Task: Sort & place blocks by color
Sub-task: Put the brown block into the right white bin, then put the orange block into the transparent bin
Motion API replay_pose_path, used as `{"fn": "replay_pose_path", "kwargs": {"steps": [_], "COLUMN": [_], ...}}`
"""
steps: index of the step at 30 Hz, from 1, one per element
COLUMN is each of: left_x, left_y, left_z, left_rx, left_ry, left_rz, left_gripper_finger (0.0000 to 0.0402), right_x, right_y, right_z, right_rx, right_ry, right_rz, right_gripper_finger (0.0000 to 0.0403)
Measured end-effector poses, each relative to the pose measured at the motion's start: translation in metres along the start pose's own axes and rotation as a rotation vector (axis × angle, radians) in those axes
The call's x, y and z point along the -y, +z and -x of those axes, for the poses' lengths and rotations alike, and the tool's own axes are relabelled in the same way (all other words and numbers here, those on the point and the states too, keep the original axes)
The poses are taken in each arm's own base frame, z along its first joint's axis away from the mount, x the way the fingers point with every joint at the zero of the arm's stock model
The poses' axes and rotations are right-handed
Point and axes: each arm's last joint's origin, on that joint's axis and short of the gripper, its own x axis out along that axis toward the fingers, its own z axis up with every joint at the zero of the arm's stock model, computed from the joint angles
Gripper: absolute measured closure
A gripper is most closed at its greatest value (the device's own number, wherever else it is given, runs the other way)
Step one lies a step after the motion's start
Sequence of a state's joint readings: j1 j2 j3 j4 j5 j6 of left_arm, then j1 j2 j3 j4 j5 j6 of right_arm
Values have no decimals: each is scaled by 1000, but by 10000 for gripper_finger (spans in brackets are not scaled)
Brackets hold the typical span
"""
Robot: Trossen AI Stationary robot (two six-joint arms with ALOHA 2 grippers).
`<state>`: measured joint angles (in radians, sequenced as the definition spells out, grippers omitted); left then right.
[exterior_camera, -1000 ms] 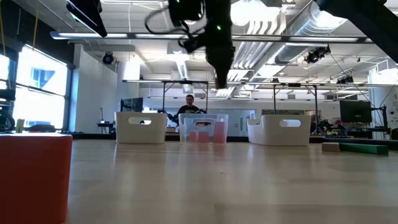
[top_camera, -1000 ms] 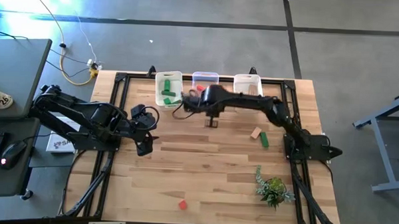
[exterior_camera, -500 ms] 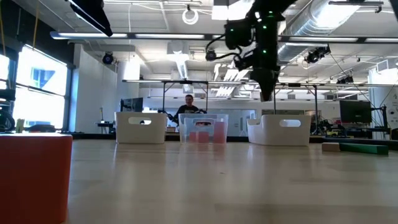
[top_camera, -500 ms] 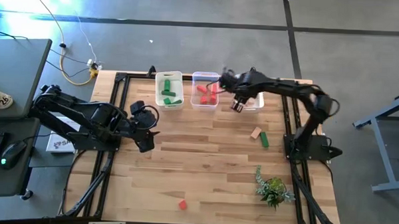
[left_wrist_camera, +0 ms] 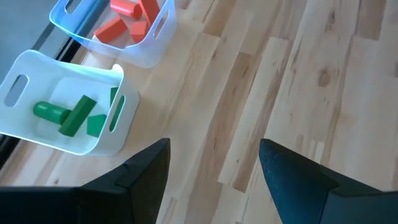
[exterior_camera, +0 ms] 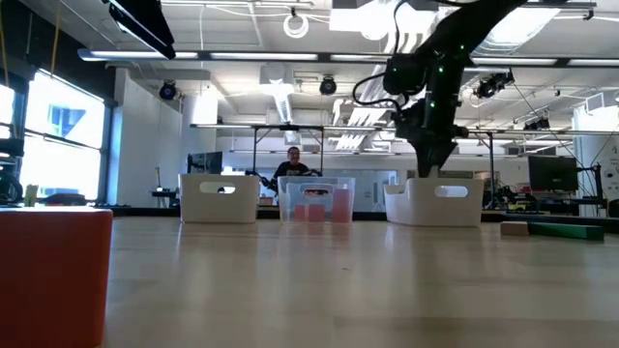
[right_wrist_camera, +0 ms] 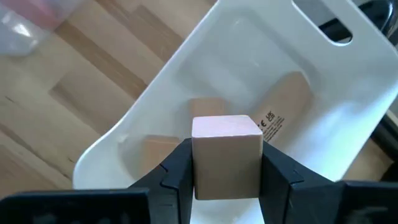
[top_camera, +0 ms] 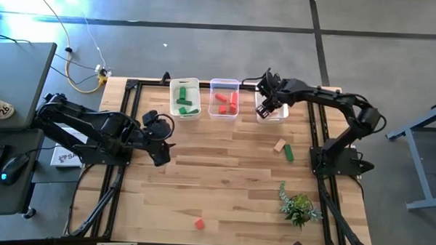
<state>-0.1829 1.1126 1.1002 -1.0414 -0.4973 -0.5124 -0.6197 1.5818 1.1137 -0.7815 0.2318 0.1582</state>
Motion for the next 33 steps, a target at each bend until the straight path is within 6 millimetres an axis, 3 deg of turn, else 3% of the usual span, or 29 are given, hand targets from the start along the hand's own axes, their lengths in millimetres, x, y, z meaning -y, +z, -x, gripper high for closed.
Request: {"fn": "replay_pose_path", "kwargs": {"steps": [3, 8, 12, 18, 24, 33], "left_x": [0, 2, 7, 14, 30, 71], "left_y": [0, 2, 6, 10, 9, 4], "left_z": [0, 0, 1, 3, 4, -8], "left_rx": [1, -1, 13, 49, 60, 70], "left_ry": [-5, -49, -129, -202, -255, -314], "left_rz": [24, 74, 115, 191, 225, 3], "left_gripper_finger": [167, 167, 167, 167, 167, 167], "right_x": [2, 3, 3, 0, -16, -46], "right_y": [-3, -3, 0, 8, 15, 16], "right_z": [-5, -8, -5, 8, 27, 53], "right_rx": [-4, 14, 23, 42, 64, 91], "right_ry": [-3, -23, -20, -11, 17, 60], "right_rz": [-24, -37, -50, -79, -65, -4], "right_gripper_finger": [283, 204, 170, 166, 165, 164]}}
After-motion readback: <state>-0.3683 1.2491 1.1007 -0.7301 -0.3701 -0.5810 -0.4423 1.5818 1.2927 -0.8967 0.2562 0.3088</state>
